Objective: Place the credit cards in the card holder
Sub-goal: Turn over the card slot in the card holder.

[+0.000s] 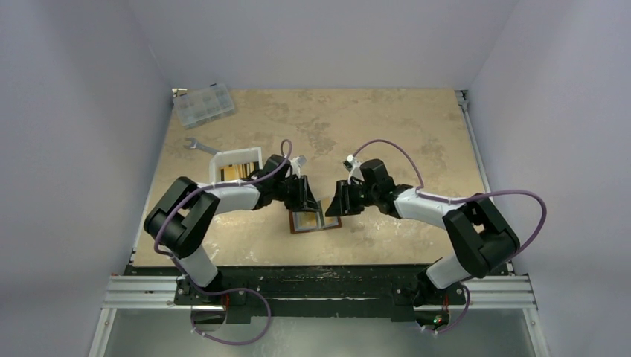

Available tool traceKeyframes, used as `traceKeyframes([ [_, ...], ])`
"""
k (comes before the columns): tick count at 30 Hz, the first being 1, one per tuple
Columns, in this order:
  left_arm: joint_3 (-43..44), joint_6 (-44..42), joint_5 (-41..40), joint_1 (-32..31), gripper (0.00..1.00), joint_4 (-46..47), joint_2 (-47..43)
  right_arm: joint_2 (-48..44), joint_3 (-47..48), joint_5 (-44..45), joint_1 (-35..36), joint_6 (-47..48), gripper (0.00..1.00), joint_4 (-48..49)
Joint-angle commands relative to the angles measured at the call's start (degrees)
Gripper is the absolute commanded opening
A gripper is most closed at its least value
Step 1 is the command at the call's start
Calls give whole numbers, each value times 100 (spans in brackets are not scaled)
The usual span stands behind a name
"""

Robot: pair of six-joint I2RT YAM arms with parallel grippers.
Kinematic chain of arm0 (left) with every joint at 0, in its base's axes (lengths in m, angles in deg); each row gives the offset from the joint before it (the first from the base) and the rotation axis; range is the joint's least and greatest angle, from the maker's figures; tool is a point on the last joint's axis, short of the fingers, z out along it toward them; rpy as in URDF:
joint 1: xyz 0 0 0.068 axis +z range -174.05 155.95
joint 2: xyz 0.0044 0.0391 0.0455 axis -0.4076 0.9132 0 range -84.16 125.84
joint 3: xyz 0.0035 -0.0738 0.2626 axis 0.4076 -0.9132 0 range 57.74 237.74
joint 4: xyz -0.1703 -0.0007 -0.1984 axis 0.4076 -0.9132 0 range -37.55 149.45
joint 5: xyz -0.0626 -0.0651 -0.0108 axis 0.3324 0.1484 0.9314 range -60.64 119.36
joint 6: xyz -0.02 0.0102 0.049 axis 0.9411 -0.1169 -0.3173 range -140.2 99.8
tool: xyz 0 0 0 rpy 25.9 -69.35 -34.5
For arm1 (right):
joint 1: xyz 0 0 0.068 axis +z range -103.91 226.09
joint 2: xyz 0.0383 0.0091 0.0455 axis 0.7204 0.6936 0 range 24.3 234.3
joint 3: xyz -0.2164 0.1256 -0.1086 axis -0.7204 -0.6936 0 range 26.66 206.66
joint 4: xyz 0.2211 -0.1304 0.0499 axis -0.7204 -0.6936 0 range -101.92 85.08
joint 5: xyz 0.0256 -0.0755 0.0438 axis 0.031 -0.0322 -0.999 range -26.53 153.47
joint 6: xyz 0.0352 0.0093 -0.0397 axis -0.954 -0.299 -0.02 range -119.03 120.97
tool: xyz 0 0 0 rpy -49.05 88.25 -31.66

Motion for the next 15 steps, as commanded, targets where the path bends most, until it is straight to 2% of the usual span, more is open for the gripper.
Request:
traceKeyframes([
  [1, 75, -120, 66, 269, 27, -126, -574, 235, 371, -205, 94, 160, 43, 199],
  [6, 88, -219, 206, 667, 29, -551, -1251, 387, 636, -206, 283, 189, 44, 169],
  [8, 153, -324, 215, 826, 30, -1045, -1624, 423, 799, -127, 430, 221, 45, 77],
  [11, 311, -561, 205, 1123, 30, -1574, -2080, 515, 1177, 141, 752, 392, 51, -181],
  [15, 481, -870, 189, 1623, 31, -2160, -2544, 1048, 1738, 54, 1031, 247, 58, -138],
])
